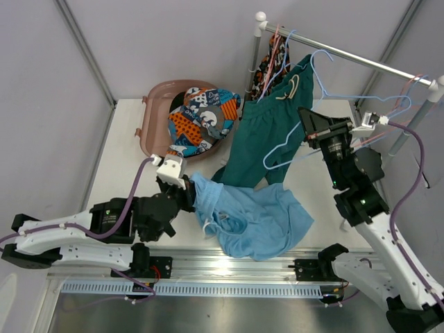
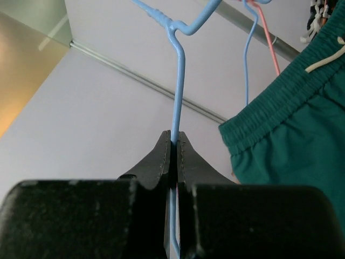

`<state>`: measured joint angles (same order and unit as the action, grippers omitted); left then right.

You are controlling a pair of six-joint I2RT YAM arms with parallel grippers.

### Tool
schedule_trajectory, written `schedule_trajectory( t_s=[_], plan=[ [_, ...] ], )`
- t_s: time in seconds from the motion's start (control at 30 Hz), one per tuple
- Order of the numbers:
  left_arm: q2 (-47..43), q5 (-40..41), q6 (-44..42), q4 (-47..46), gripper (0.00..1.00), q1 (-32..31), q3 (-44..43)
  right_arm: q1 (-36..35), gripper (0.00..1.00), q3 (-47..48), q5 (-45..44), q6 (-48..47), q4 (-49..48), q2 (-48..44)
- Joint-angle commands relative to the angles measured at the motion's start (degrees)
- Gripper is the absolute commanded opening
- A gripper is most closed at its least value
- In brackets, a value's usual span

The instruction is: Remove the shorts from the hanger

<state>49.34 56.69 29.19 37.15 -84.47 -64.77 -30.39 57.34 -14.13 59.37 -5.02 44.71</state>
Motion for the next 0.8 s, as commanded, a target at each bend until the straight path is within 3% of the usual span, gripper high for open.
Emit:
schedule_trajectory(
  t_s=[0.0,0.37,0.6,0.77],
  plan=[
    [-1.9,2.8,3.9,4.6,0.00,0.3,1.3,5.9,0.00,-2.8,13.0,12.5,-16.6,3.9],
    [-4.6,5.3,2.6,5.7,0.00,0.3,3.2,5.8,0.00,-5.7,21.3,21.7,-42.5,16.1],
    [-4.8,5.9,2.6,5.7,0.00,0.3,4.3,6.0,0.00,-7.9,20.3,23.2,-51.7,17.8],
    [-5.6,6.1,4.1,7.2,0.00,0.3,6.0,13.2,0.00,-13.2,19.5,27.1,-55.7,14.3]
  ],
)
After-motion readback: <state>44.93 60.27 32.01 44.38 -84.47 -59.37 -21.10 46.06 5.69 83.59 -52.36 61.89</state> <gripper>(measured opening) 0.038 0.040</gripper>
